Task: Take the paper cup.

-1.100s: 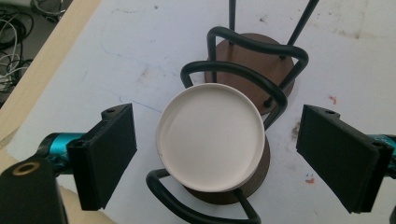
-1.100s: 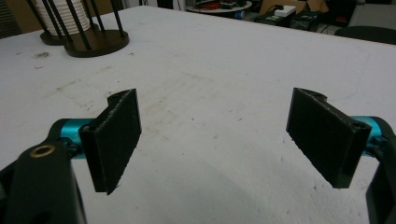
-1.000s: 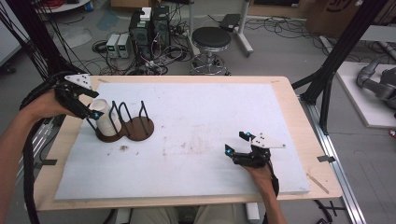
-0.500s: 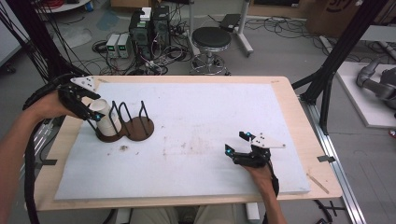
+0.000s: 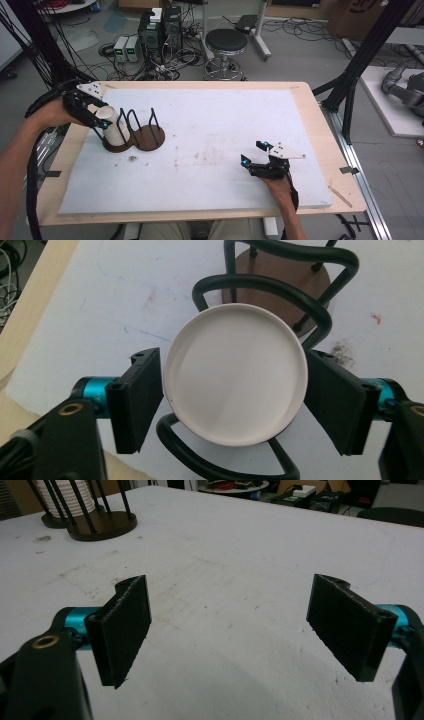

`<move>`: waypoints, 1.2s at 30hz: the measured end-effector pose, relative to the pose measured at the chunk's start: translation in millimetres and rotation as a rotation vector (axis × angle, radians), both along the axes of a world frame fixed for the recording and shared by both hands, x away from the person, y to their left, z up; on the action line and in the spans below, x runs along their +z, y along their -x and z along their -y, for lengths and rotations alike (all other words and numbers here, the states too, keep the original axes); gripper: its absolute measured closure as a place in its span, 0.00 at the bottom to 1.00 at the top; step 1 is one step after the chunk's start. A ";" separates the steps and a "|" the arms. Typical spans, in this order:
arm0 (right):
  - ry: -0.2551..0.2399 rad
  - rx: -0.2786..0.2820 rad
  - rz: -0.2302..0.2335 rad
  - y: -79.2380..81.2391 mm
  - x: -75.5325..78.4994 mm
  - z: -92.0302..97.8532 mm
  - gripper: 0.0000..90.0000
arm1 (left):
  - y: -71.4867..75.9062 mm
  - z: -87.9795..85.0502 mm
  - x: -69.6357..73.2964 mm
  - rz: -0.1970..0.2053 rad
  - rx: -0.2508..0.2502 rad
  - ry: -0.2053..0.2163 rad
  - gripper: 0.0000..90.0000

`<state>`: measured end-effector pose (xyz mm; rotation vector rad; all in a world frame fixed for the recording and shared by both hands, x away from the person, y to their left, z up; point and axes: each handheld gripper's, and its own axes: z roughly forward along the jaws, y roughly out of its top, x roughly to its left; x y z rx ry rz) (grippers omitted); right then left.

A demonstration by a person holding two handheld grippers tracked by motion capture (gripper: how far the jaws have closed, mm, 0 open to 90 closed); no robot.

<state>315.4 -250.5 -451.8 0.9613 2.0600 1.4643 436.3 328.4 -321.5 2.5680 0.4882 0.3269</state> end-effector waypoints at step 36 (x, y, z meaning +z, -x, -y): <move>0.003 0.000 -0.013 -0.3 0.1 -0.6 0.20 | 0.0 -2.5 11.4 -0.027 0.057 0.034 0.37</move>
